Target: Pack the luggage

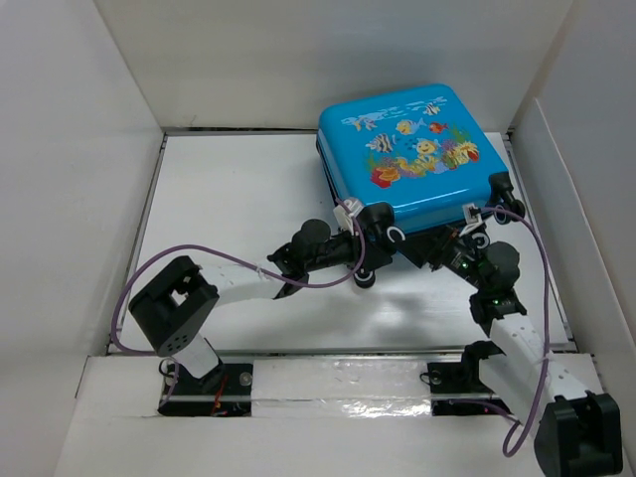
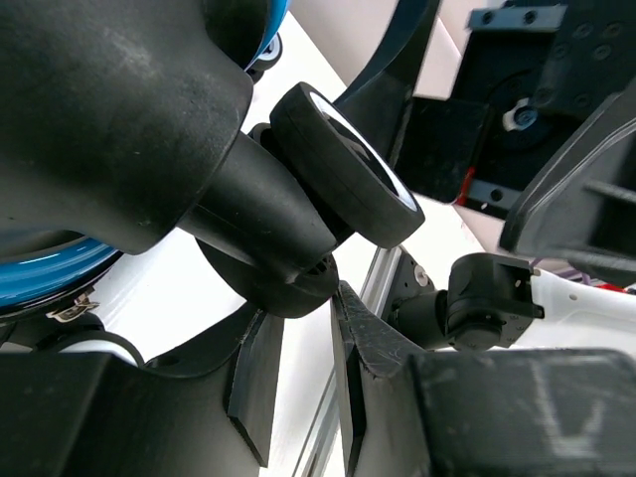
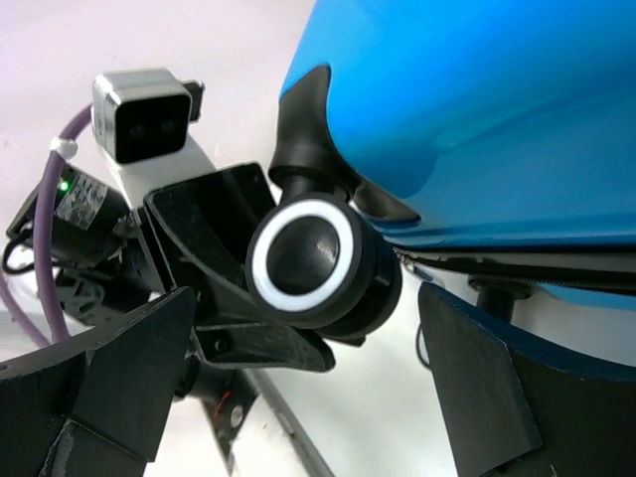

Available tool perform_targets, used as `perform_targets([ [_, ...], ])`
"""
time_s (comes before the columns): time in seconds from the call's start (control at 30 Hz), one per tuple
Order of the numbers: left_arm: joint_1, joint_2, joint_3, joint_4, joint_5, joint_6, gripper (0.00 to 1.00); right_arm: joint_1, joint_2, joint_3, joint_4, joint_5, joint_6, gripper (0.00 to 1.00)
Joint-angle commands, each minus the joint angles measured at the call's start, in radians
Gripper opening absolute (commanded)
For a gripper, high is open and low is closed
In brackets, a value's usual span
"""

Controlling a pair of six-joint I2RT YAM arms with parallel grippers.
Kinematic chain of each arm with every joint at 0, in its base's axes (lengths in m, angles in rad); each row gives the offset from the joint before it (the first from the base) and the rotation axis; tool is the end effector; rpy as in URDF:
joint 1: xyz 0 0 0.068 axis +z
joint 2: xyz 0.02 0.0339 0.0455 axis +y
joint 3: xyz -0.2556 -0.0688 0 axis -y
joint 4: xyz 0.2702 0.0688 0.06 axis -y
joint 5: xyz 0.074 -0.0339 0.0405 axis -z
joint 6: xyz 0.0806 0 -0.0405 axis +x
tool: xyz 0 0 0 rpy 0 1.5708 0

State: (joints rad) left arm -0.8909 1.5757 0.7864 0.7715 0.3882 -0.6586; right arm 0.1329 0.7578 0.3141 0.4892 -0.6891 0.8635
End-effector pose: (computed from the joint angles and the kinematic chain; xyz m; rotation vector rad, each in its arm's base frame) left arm 0.2295 -0.3324 0.2169 0.5461 1.7231 -1.4689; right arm 0.2313 0.0826 0.2336 0.0102 1.6899 1.2899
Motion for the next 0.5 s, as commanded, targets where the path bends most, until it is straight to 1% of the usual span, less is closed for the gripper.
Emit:
perform_targets([
  [0.0, -0.002, -0.003, 0.014, 0.143, -0.020, 0.022, 0.22, 0.017, 0.028, -0.023, 0.167, -0.075, 0.065, 1.00],
  [0.17, -0.002, -0.005, 0.022, 0.150, -0.011, 0.027, 0.22, 0.017, 0.087, -0.023, 0.169, -0.036, 0.042, 1.00],
  [0.27, -0.002, 0.004, 0.030, 0.149, -0.002, 0.030, 0.22, 0.026, 0.141, 0.005, 0.221, -0.070, 0.029, 1.00],
  [0.47, -0.002, 0.024, 0.037, 0.153, 0.011, 0.025, 0.22, 0.057, 0.205, 0.072, 0.242, -0.075, 0.006, 1.00],
])
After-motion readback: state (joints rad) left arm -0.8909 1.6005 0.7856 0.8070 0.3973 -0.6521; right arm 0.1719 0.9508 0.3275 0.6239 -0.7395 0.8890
